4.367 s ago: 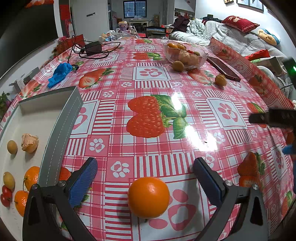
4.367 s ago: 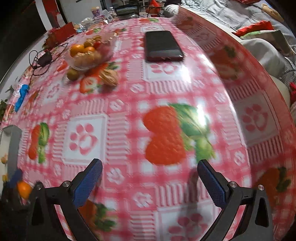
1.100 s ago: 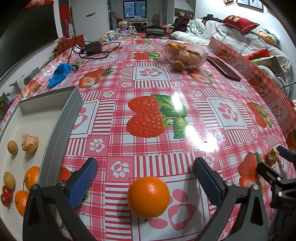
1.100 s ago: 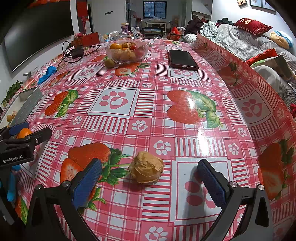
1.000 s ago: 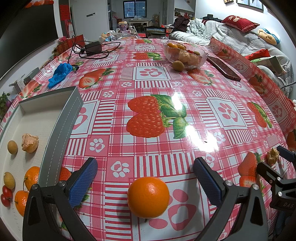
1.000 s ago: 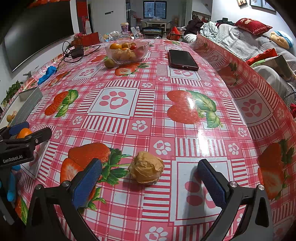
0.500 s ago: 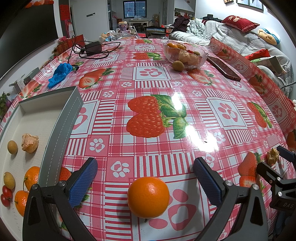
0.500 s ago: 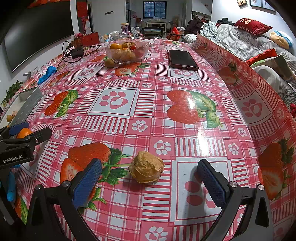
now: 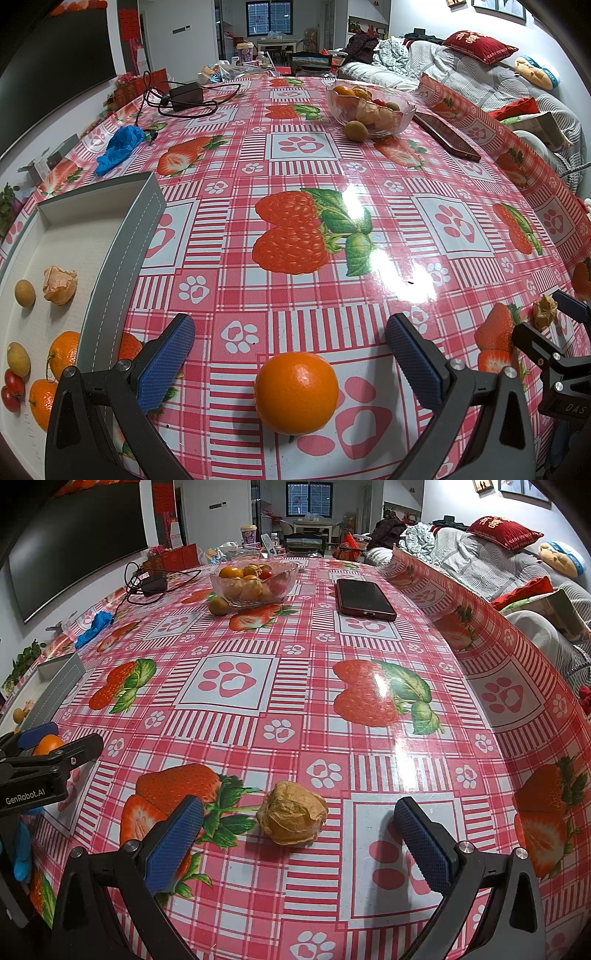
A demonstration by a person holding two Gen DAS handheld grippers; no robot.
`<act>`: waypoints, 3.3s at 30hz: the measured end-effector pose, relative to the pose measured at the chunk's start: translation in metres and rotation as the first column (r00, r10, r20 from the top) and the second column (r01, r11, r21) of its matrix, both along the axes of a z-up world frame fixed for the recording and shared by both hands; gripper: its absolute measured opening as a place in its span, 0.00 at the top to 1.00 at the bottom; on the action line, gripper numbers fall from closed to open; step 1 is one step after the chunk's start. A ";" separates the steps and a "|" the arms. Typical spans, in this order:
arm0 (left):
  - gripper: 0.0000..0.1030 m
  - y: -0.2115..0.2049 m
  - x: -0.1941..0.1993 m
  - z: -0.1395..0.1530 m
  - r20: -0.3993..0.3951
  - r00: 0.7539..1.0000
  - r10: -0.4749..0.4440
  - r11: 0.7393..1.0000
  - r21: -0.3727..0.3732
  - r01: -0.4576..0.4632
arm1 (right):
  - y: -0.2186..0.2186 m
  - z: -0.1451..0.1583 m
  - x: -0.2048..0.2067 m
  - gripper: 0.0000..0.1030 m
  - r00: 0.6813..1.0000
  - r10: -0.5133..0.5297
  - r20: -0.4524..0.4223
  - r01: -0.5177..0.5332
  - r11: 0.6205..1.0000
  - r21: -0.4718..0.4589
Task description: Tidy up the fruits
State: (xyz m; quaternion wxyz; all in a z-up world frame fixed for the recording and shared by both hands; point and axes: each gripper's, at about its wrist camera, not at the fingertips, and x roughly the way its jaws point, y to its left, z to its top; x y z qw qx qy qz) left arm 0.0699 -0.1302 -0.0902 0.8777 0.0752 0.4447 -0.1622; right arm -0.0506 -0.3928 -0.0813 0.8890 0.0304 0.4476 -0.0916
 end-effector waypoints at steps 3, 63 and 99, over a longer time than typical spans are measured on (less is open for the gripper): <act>0.00 0.000 0.000 0.000 0.000 1.000 0.000 1.000 0.000 0.000 | 0.000 0.000 0.000 0.00 1.000 0.000 0.000 0.000 1.000 0.000; 0.64 0.049 -0.043 0.071 -0.028 0.996 -0.087 0.992 -0.099 0.084 | 0.003 0.039 -0.008 0.69 1.000 0.009 -0.027 -0.004 0.982 0.189; 0.64 0.220 -0.013 0.093 0.025 0.982 0.189 0.977 -0.110 -0.185 | 0.205 0.085 0.075 0.69 0.928 0.372 -0.011 -0.362 0.910 0.200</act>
